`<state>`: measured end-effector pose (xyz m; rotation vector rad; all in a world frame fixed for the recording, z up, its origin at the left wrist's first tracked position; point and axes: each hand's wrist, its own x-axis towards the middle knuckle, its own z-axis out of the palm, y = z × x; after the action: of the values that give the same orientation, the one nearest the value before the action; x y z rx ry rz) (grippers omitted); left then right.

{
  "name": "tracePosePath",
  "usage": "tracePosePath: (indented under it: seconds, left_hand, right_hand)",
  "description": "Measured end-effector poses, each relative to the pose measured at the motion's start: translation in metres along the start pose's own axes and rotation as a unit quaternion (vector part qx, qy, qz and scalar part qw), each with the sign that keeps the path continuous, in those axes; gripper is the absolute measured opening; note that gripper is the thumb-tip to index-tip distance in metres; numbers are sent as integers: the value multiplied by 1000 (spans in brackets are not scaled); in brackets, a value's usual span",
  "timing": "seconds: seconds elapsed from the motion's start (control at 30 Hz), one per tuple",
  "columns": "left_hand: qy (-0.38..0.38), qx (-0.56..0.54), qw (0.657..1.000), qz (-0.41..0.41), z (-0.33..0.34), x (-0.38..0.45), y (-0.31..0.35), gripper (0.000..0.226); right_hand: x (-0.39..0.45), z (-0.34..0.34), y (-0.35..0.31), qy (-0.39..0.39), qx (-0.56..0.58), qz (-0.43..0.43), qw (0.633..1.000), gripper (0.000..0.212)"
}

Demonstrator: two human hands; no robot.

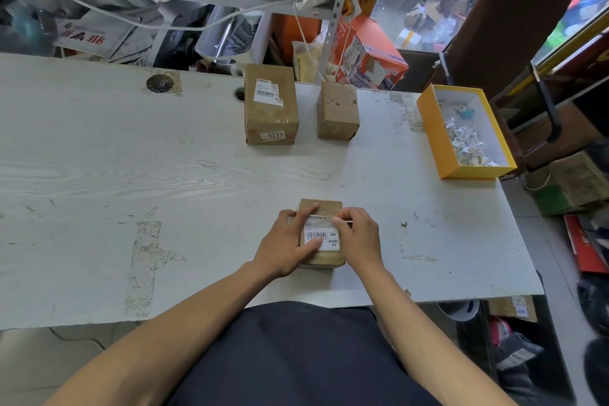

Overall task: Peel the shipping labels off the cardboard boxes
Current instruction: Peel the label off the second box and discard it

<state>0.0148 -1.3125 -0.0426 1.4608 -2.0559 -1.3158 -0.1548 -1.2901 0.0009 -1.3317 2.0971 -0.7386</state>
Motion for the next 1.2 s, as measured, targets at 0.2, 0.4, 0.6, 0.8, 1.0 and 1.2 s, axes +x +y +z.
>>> tracePosePath:
  seconds: [0.2,0.4,0.6,0.8,1.0,1.2]
  left_hand:
    - [-2,1,1000,0,1,1,-1,68]
    - [-4,2,1000,0,1,2,-1,68]
    - [-11,-6,1000,-3,0,2,-2,67]
    - [-47,-37,998,4,-7,3,-3,96]
    - [-44,-62,997,5,-5,3,-4,106]
    - [-45,-76,996,2,-5,3,-5,106]
  right_hand:
    - [0,0,0,0,-1,-1,1000,7]
    - [0,-1,0,-2,1,-2,1000,7]
    - [0,-1,1,-3,9,4,1000,7]
    - [1,0,1,-1,19,6,1000,6]
    - [1,0,2,-2,27,9,1000,7]
    - [2,0,2,-2,30,10,999,7]
